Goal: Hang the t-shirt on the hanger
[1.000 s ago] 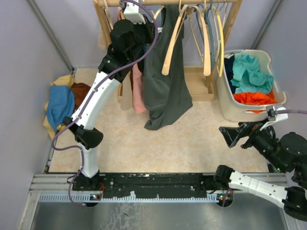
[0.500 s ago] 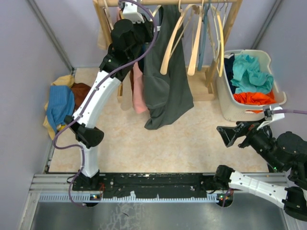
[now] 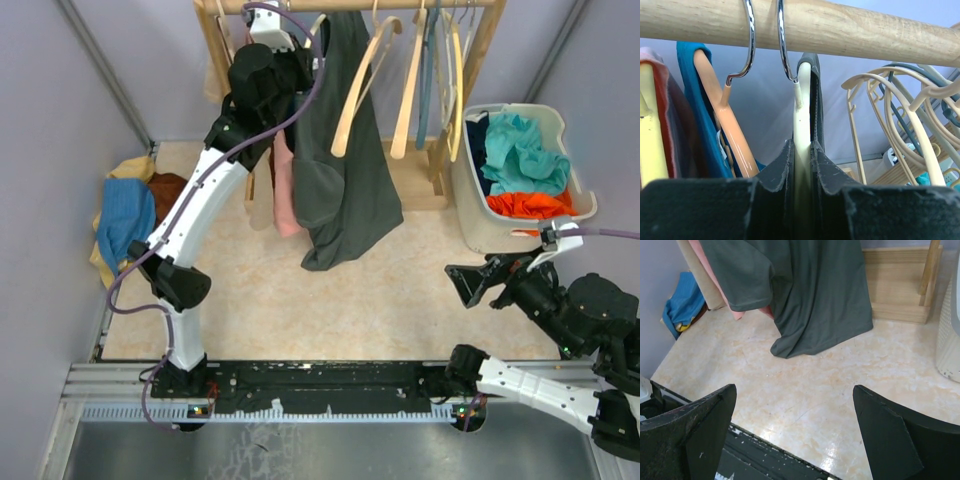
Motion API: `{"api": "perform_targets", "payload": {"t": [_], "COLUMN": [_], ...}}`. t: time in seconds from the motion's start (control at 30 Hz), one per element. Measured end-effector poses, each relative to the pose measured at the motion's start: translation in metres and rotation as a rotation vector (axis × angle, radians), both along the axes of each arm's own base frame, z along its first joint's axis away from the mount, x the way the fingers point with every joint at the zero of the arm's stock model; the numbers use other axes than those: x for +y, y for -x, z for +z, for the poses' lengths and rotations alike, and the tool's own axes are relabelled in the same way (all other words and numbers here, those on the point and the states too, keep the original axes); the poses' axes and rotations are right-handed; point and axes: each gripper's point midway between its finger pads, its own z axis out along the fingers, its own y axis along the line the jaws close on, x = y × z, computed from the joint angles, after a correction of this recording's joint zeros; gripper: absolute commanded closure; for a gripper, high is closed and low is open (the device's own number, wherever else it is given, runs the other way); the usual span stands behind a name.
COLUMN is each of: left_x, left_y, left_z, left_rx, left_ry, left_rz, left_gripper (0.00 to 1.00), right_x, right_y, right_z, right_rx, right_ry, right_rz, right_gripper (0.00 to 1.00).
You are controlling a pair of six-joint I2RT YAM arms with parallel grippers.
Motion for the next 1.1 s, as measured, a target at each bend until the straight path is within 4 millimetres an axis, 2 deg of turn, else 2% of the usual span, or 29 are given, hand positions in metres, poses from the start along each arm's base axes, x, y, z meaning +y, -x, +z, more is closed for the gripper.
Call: {"api": "perform_targets", "payload": {"t": [0.33,0.47,0.63,0.87,1.0,1.1], "left_x": [0.003,0.004,0.004,0.0,0.011,0.03], "left_y": [0.022,0.036,0.05,0.064,0.089,0.123], "left_z": [0.003,0.014,0.031,0.039,0.055,0.074], "left_rx": [0.002,-0.014,-0.048,-0.059,-0.078,-0.107], "left_ry": [-0.005,-0.002,0.008,0.003,0.007,0.018], "left_rz": [-0.067,-0.109,-0.153,-0.214,-0.244,-0.263], "left_gripper": [0.66,0.6,0.58,0.55,0.53,0.52], "right_x": [0.012,0.023,0.039,0.058,0.07,0.081], "right_y": [-0.001,-0.002,-0.005,-0.013,-0.021,-0.03], "right_z": [-0.01,-0.023,-0.033,-0.054,-0.075,-0.094], "right_rx": [0.028,0.058,0.096,0.155,0.205,0.245], "right_ry": [-0.009,-0.003,0.006,0.028,0.068,0.124], "right_rz": [0.021,0.041,0.064,0.061,0.036,0.012], "right_gripper": [0.01,0.01,0.01,0.01,0.01,0.01]}}
